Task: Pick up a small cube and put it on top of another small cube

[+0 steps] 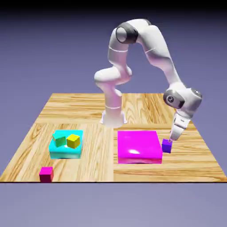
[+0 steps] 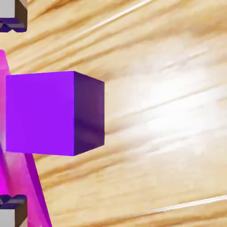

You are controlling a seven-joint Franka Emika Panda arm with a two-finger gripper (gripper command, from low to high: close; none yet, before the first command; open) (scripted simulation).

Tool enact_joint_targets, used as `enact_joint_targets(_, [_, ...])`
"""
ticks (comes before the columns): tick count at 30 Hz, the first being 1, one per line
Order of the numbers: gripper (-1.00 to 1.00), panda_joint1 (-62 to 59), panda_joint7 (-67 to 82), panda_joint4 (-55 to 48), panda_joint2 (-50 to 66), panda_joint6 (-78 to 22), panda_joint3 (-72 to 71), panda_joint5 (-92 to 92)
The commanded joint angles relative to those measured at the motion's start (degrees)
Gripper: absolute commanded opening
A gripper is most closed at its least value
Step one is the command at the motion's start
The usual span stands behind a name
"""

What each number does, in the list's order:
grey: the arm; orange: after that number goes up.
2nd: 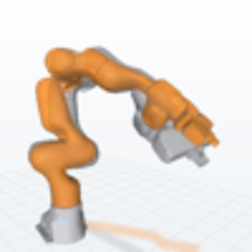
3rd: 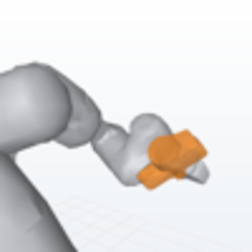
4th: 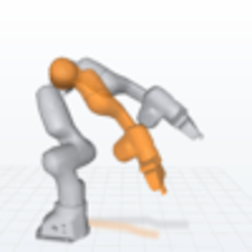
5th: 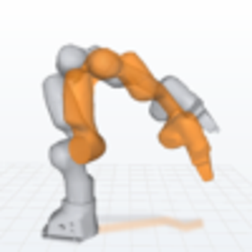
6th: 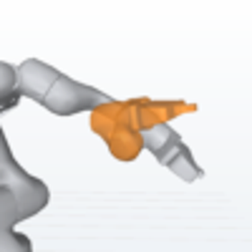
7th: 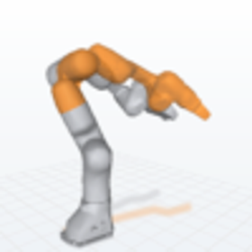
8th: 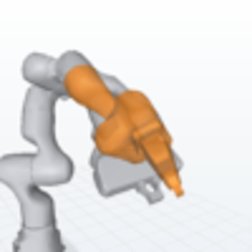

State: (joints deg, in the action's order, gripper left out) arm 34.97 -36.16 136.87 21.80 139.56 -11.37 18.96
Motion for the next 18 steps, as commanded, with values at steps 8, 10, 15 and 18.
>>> enact_joint_targets(8, [-1.00,-1.0,2.5,-0.7,-5.9,-6.3,-2.4,-3.5])
enact_joint_targets(10, [-1.00,0.9,2.4,-3.2,-9.5,-8.2,-3.1,-1.5])
enact_joint_targets(15, [-1.00,-2.7,11.6,-2.5,-14.1,-9.2,7.3,1.6])
enact_joint_targets(18, [-1.00,-4.9,17.2,-2.1,-16.8,-9.8,13.6,3.5])
